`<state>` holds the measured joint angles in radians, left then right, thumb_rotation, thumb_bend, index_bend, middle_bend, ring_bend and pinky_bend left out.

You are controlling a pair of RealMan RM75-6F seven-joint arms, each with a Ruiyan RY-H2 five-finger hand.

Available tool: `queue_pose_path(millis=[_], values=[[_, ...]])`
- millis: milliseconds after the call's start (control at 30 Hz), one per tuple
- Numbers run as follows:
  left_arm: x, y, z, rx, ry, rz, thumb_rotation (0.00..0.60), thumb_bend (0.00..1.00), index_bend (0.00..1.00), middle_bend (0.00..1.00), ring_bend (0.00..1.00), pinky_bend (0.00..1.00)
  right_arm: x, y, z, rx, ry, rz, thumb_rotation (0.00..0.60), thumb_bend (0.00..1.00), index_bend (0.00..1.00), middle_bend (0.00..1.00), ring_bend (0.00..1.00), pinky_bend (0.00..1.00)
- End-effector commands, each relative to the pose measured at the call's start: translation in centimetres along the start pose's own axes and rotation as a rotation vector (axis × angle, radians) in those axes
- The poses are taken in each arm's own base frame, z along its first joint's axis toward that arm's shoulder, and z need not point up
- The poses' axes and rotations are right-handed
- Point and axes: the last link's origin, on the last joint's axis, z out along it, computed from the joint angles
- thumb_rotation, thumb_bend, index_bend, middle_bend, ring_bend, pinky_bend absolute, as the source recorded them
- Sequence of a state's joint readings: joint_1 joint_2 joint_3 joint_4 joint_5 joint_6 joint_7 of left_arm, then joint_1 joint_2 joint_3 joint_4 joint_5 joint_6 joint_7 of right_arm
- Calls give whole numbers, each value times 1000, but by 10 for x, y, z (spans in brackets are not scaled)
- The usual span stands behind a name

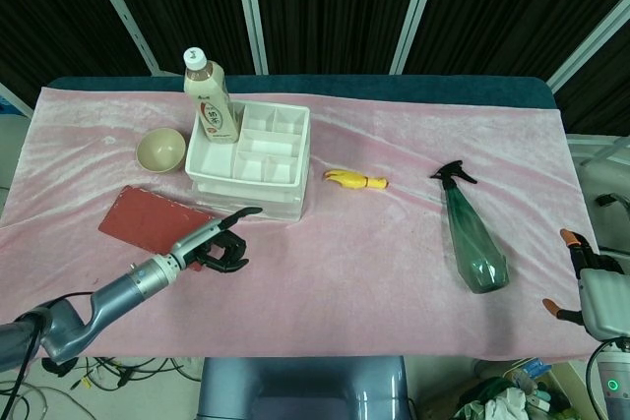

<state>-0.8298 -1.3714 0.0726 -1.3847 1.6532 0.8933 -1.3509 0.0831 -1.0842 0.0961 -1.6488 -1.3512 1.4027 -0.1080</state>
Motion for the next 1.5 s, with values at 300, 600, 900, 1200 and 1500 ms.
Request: queue_pose_path(millis=[300, 600, 900, 1200, 1500], values=[[-4, -2, -7, -8, -17, 15, 600, 374, 98, 745, 731, 763, -1, 0, 0, -2, -7, -2, 600, 0, 86, 104, 282, 227], [-10, -3, -12, -13, -43, 34, 600, 374, 98, 746, 731, 763, -1, -1, 0, -4, -9, -3, 600, 0, 86, 104, 282, 227], [-17, 0, -17, -32, -60, 53, 600, 374, 99, 747, 731, 760, -2, -1, 1, -3, -11, -4, 600, 0, 86, 104, 282, 227], [-22, -2, -20, -29, -71, 62, 600, 374, 98, 750, 731, 759, -2, -2, 1, -4, -13, -4, 600, 0, 86, 104, 282, 228], [-30, -3, -24, -36, -94, 77, 600, 375, 98, 751, 731, 756, -2, -2, 1, -5, -13, -4, 600, 0, 86, 104, 282, 227]])
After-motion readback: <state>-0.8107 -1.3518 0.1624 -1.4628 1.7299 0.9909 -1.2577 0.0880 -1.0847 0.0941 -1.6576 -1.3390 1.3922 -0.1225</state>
